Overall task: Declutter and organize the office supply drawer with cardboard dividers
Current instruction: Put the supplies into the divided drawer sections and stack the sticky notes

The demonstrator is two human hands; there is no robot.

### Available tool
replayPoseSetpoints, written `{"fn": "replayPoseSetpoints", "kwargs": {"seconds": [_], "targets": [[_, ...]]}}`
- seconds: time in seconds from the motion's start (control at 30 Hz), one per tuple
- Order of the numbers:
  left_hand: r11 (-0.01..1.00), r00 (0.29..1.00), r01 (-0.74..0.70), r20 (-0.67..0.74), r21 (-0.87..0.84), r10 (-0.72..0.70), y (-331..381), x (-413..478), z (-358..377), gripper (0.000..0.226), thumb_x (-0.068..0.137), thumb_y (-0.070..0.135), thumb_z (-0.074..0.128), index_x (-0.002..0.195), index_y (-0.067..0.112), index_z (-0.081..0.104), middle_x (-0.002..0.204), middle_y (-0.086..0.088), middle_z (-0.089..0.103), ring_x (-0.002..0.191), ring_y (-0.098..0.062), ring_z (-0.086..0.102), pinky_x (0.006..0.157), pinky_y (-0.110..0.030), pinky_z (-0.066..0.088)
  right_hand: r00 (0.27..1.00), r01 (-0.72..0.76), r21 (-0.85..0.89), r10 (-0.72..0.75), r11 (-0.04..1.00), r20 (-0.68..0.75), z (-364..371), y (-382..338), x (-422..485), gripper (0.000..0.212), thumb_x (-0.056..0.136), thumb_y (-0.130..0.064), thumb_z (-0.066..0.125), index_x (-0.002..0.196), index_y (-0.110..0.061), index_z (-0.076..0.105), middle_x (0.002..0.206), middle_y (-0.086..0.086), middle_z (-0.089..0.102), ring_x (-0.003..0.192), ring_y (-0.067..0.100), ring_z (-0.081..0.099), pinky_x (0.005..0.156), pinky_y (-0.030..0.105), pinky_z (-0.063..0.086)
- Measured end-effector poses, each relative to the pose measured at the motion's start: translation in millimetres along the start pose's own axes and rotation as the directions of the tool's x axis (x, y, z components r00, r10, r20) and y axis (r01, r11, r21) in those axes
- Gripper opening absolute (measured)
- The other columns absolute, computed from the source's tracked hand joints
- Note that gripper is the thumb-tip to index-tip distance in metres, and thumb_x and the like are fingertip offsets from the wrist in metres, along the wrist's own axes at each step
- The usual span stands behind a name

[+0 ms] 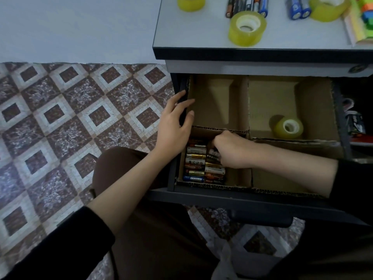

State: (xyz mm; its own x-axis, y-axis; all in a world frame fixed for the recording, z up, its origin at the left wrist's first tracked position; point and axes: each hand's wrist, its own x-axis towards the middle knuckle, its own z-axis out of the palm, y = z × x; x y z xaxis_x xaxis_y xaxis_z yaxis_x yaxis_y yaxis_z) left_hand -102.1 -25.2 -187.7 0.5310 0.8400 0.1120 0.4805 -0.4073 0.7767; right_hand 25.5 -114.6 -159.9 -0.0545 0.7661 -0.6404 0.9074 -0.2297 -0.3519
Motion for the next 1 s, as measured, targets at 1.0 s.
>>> {"fn": "replayPoseSetpoints", "kwargs": {"seconds": [1.0], "targets": [[0.997, 0.999, -0.042, -0.021, 0.07, 0.044, 6, 0, -2, 0.028, 0.095, 0.013, 0.049, 0.121, 0.014, 0.058, 0.142, 0.002, 0.038, 0.122, 0.003, 0.028, 0.085, 0.011, 0.018, 0.991, 0.078, 0.108, -0.065, 0.991, -0.115, 3, -5, -20, 0.041, 0.088, -0.019, 0.063, 0.127, -0.012, 0.054, 0.121, 0.006, 0.051, 0.109, 0.021, 0.052, 0.087, 0.026, 0.046]]}}
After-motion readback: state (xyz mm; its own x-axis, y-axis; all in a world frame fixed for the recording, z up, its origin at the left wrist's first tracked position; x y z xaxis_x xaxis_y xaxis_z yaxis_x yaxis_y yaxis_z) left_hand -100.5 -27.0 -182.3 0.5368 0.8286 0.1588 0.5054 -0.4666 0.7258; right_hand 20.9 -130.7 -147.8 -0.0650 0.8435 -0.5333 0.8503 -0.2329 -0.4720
